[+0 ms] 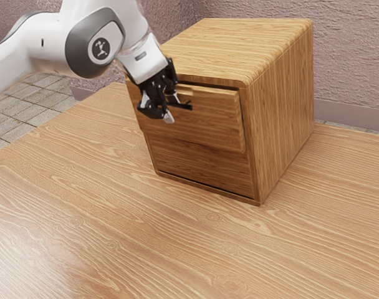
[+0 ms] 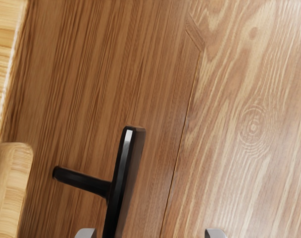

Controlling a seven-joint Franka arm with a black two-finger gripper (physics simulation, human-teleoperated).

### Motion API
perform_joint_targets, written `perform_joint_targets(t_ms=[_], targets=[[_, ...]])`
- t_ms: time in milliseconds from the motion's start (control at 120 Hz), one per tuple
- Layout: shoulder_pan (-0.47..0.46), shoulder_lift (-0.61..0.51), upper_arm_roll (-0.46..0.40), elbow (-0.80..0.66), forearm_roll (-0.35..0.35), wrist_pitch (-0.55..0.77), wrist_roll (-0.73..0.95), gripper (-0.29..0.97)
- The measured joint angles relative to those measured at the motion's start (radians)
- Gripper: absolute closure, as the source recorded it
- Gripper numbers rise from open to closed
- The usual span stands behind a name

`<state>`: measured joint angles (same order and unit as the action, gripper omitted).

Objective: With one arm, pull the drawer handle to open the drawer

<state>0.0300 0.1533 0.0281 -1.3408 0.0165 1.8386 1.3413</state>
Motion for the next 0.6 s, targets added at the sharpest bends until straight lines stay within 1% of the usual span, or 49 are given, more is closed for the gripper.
perform_joint_targets(t_ms=[233, 600], targets=[[0.0, -0.027, -0.001, -0.028, -0.005, -0.005, 0.0, 0.51], [-0.001, -0.121, -0.002, -0.149, -0.01, 0.002, -0.004, 0.53]])
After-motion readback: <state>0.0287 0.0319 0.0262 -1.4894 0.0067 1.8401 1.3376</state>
